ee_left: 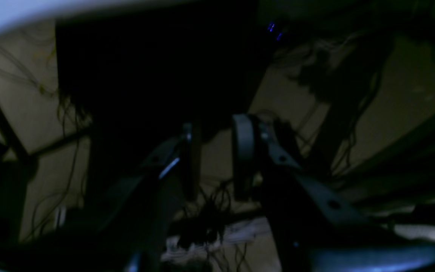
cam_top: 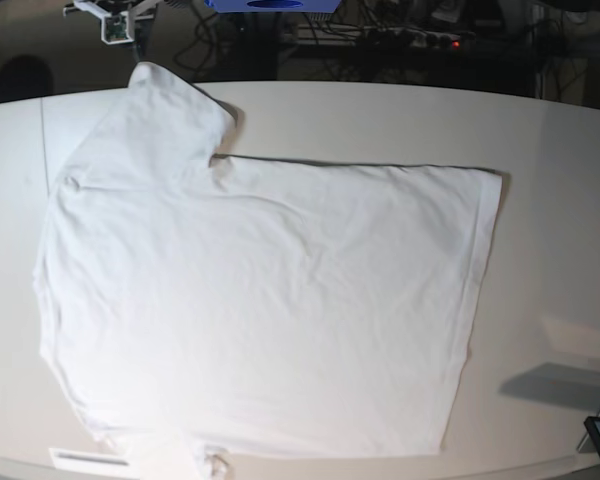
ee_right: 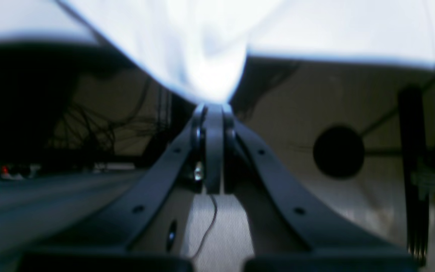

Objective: Fold the T-shirt properly
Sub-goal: 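Lower the right gripper onto the white T-shirt's shoulder corner and grasp it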

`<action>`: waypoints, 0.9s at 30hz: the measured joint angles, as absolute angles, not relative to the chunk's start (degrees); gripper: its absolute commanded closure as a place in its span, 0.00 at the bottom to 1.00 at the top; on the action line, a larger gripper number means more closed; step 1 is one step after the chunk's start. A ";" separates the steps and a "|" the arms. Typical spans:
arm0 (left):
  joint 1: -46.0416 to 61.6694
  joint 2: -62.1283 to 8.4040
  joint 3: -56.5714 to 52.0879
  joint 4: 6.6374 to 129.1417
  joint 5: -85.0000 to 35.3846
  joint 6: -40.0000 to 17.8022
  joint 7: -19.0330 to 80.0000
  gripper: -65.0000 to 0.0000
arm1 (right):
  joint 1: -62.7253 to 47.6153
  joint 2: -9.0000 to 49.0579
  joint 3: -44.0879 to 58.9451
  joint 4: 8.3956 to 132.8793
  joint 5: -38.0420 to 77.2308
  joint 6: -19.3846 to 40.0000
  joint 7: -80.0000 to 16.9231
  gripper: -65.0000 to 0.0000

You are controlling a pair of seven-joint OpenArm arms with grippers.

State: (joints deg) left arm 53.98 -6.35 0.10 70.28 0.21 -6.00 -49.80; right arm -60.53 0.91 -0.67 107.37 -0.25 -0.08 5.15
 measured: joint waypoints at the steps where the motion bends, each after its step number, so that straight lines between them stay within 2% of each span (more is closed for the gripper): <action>1: 54.68 -6.37 0.10 72.10 0.05 -5.96 -49.67 0.77 | -60.51 0.91 -0.75 108.79 -0.32 -0.05 3.64 1.00; 9: 56.64 -6.22 -2.72 82.67 -0.03 -6.02 -49.21 0.77 | -58.00 1.04 -8.36 113.23 -0.23 -0.03 0.36 1.00; 14: 56.71 -7.64 -5.78 87.92 -11.33 -6.07 -38.76 0.77 | -55.99 1.10 -10.55 113.23 -0.23 -0.03 0.34 0.99; 16: 56.64 -10.46 -6.09 89.89 -15.16 -6.02 -37.50 0.77 | -54.65 1.15 -10.52 113.23 -0.23 -0.16 0.51 0.92; 18: 56.36 -12.58 -6.55 90.15 -15.31 -6.02 -37.50 0.77 | -54.11 1.08 -10.31 113.25 0.60 -0.32 0.51 0.79; 22: 56.36 -12.19 -6.66 90.06 -15.22 -6.07 -37.28 0.77 | -53.54 1.50 -8.75 113.23 11.51 0.21 0.32 0.57; 25: 55.96 -12.45 -6.61 89.89 -15.31 -6.04 -37.08 0.77 | -53.36 5.63 -6.11 113.21 20.38 -0.75 0.38 0.50; 27: 55.18 -12.56 -6.70 89.82 -15.31 -6.04 -36.86 0.77 | -53.04 8.91 -5.34 113.10 27.88 -0.86 0.38 0.50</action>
